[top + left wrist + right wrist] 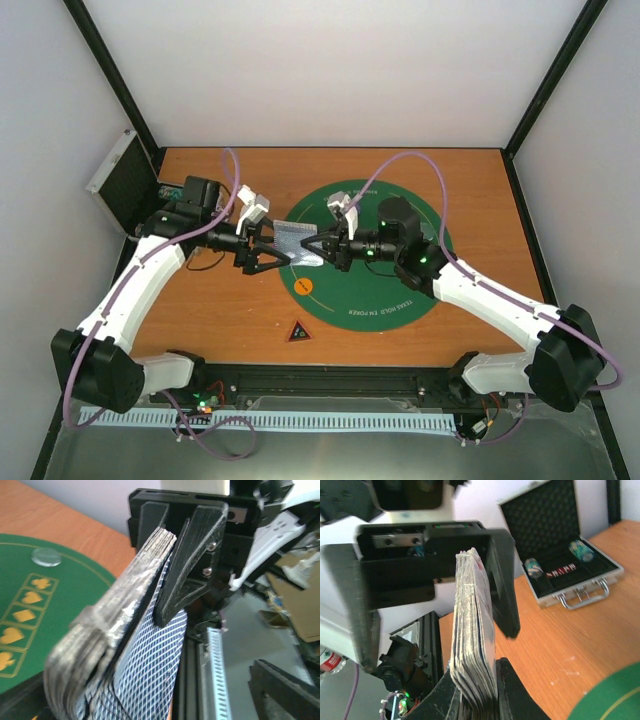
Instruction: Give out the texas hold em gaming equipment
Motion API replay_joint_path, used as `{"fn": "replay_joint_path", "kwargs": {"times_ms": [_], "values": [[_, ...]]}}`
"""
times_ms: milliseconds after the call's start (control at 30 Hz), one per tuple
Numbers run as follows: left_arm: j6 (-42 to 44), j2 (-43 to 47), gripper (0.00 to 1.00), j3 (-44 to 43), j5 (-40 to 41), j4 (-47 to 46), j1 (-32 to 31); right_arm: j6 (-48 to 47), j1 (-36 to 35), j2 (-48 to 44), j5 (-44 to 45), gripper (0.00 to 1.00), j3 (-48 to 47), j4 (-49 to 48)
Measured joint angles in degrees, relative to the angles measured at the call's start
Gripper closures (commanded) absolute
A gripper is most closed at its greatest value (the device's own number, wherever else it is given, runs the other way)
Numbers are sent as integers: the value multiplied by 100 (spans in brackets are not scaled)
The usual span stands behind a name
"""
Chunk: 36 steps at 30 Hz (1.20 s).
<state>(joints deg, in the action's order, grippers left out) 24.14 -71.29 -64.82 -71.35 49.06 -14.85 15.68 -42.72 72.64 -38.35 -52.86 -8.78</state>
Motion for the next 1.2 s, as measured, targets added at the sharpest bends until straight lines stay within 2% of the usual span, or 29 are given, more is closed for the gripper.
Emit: {"fn": "replay_joint_path", "kwargs": {"times_ms": [200,367,433,600,700,933,1200], "values": [[168,101,0,-428,1460,7,-4,544,4,76,586,97,-188,780],[986,-17,0,-1405,2868,555,-133,1034,24,431,903,97,-656,1427],[1368,-11,0,-1670,3722,802,-557,1224,24,468,946,97,-680,1508],[2096,125,0,-1499,5724,1091,-2304,1596,24,476,970,97,-678,1574],[2463,219,0,-1237,6367,874,-2702,1759,24,476,964,97,-669,1495],[3174,289,0,-876,6977,-107,-2743,1952,17,470,929,97,-562,1296],[3456,221,0,-837,6693,-155,-2743,1978,22,358,942,97,-481,1204]]}}
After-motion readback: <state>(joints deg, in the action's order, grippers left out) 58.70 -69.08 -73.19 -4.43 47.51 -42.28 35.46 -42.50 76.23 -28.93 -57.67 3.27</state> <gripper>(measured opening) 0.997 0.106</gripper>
